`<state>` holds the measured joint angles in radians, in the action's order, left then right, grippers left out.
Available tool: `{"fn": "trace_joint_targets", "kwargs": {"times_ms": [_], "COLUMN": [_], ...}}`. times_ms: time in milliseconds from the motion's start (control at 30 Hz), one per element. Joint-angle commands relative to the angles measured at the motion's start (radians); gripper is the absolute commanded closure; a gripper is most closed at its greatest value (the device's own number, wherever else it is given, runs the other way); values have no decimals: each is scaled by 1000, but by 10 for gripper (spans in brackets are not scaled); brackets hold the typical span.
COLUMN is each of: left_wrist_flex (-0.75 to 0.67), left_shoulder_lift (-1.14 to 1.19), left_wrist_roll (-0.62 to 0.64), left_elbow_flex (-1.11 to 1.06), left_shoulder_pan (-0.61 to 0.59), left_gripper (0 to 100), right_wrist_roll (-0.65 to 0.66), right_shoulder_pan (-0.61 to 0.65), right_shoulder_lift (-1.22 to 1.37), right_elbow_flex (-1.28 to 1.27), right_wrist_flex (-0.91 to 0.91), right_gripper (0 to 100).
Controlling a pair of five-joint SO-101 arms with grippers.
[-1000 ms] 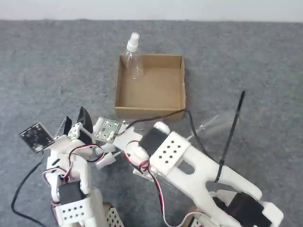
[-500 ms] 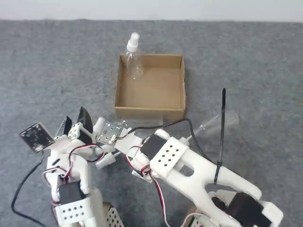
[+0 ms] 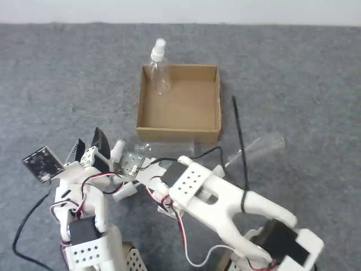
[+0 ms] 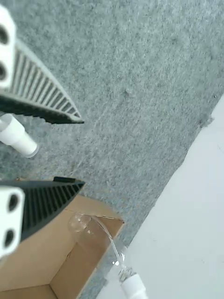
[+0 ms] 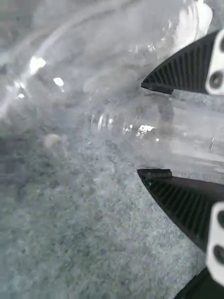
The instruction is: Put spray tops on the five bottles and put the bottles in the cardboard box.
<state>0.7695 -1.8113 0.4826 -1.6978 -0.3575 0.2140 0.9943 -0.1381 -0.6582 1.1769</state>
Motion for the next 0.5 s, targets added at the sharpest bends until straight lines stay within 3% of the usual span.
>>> {"fn": "trace_joint_targets", "kwargs": {"times_ms": [0, 267, 467], "left_wrist_flex": [-23, -23, -23], "left_shoulder_lift": [-9, -9, -9], "left_wrist_roll": [-9, -9, -9], "left_elbow_flex": [13, 13, 13], "left_shoulder_pan": [-3, -3, -3], "left_gripper": [819, 819, 819], "right_wrist_roll": [-14, -12, -8], "right_shoulder_pan": [15, 15, 13], "right_shoulder_lift": [15, 22, 22], "right_elbow_flex": [81, 80, 80], "right_wrist_flex": [25, 28, 28], "right_gripper": [779, 782, 924]}}
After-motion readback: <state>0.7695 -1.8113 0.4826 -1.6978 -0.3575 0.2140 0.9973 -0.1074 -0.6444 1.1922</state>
